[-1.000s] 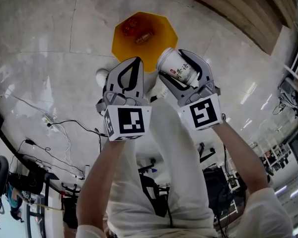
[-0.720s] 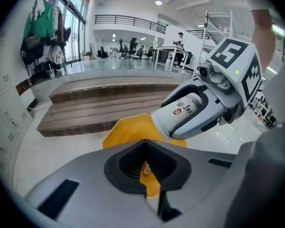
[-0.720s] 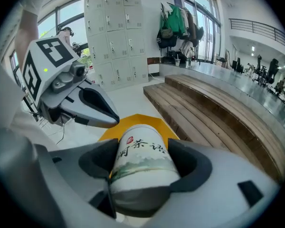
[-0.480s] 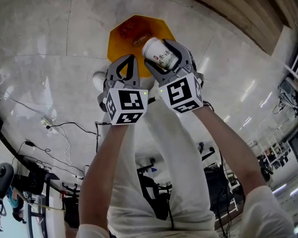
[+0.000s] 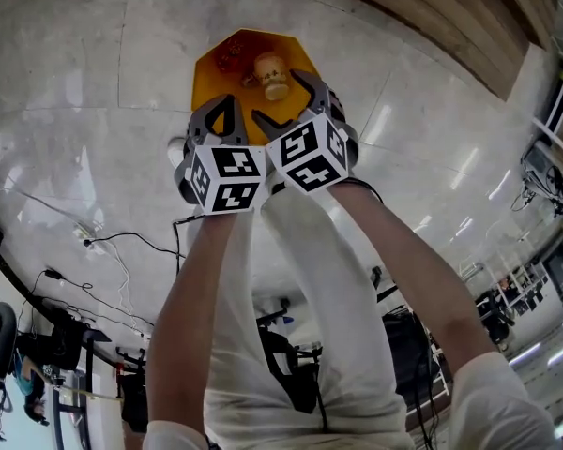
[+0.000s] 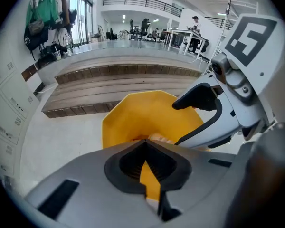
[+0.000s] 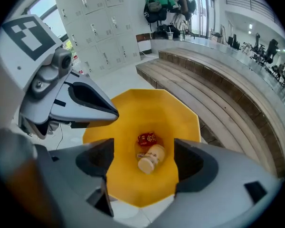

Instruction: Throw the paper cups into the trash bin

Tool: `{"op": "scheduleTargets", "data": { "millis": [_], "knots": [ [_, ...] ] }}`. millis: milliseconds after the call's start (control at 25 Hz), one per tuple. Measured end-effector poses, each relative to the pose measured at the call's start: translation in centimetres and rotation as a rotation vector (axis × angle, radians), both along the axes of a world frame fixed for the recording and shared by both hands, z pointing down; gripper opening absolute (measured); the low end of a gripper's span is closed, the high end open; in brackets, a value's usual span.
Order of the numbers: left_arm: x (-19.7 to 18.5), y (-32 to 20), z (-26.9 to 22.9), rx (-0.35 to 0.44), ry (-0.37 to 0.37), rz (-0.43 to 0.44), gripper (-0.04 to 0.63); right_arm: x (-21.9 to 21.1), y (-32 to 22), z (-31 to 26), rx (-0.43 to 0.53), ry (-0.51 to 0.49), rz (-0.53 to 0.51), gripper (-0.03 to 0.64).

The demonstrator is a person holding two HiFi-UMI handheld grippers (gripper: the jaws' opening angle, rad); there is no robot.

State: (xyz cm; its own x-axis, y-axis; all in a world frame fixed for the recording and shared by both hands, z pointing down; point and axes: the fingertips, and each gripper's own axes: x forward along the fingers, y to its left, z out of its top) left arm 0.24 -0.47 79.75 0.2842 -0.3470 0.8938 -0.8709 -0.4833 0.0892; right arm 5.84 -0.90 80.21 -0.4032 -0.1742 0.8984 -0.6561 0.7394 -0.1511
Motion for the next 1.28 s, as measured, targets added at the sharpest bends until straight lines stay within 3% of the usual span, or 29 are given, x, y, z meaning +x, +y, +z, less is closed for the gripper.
{"op": "scheduleTargets", "data": {
  "millis": [200, 360, 520, 600, 1080, 1280],
  "knots": [
    [0.3, 0.5, -1.6, 0.007, 0.023, 0.007, 0.003, 0.8, 0.5, -2.0, -0.004, -0.009, -0.003, 0.39],
    [0.6, 1.4, -5.7, 0.024, 0.06, 0.007, 0.003, 1.2, 1.6, -6.2, -0.011, -0.032, 0.0, 0.365],
    [1.5, 1.4, -11.6, 0.07, 0.11, 0.049, 0.003, 1.0, 1.9, -12.7, 0.036, -0.06, 0.0, 0.119],
    [1.8, 1.0, -14.8, 0.09, 0.126, 0.071, 0.003, 0.6, 1.6, -16.3, 0.067, -0.068, -0.008, 0.058],
    [0.6, -1.0, -37.7, 0.218, 0.187, 0.104, 0.003, -1.3, -3.0, -38.2, 0.227, -0.213, 0.089, 0.006],
    [0.2, -0.8, -46.6, 0.263, 0.172, 0.12, 0.003, -1.6, -3.8, -47.4, 0.291, -0.263, 0.127, 0.006]
  ]
}}
